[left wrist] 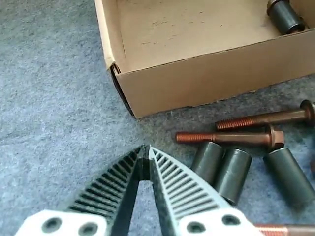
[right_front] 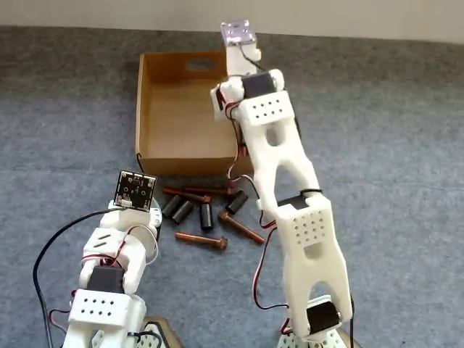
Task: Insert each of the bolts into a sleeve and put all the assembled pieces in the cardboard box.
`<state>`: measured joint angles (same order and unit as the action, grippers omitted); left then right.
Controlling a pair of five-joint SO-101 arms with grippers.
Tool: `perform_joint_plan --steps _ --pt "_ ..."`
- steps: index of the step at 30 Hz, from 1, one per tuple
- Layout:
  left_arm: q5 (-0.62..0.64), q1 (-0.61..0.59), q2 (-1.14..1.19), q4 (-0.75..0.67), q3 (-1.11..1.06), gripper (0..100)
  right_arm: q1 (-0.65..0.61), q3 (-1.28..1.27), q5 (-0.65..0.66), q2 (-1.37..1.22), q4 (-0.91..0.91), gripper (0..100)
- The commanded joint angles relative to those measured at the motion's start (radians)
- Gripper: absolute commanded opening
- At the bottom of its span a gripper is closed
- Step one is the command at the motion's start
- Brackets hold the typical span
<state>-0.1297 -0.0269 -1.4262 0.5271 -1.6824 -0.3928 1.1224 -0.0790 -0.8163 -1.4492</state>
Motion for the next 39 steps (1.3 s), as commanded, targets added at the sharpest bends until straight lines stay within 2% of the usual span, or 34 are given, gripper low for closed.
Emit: perform_joint_plan --steps 1,12,26,31,39 --pt "-0.006 0.016 -0.013 -0.020 -0.002 1 0.013 0.148 -0.006 0.015 -0.090 1.0" --pt "-0.006 0.016 -0.013 -0.020 -0.002 1 0.024 0.493 -0.006 0.019 -0.314 2.6" --pt "-0.006 0.016 -0.013 -0.020 -0.002 1 0.044 0.495 -0.012 0.090 -0.318 2.6" --pt "-0.006 0.016 -0.013 -0.020 -0.002 1 0.030 0.243 -0.035 0.355 -0.318 2.6" --pt "-0.006 0.016 -0.013 -0.020 -0.002 1 -0.061 -0.630 -0.074 0.874 -0.254 2.6"
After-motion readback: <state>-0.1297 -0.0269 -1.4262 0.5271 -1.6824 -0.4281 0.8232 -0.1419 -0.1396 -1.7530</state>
